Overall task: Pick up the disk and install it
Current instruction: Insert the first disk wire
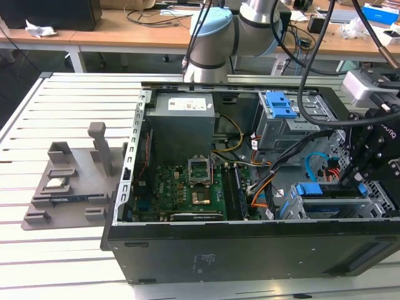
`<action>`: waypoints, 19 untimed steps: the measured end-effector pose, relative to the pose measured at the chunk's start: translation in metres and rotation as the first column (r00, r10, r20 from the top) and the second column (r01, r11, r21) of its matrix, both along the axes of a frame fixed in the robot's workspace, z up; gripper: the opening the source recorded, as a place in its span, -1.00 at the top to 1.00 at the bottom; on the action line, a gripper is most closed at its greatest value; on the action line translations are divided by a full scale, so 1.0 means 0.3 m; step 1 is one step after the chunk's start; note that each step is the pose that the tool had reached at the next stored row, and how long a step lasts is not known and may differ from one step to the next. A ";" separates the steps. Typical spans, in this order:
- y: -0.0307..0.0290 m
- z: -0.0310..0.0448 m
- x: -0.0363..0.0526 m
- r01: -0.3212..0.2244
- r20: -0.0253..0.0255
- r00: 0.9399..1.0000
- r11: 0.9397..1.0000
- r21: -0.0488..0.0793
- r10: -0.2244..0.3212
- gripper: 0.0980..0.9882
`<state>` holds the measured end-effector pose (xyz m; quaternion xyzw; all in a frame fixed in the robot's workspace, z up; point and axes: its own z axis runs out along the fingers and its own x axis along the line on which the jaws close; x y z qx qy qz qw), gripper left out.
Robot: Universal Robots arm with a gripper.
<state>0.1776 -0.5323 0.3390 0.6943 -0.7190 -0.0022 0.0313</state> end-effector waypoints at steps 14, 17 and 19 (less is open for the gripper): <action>0.002 0.036 0.000 0.000 0.000 1.000 1.000 0.000 0.000 0.68; 0.014 0.077 0.000 0.000 0.000 1.000 1.000 0.000 0.000 0.68; 0.025 0.091 0.000 0.000 0.000 1.000 1.000 0.000 0.000 0.68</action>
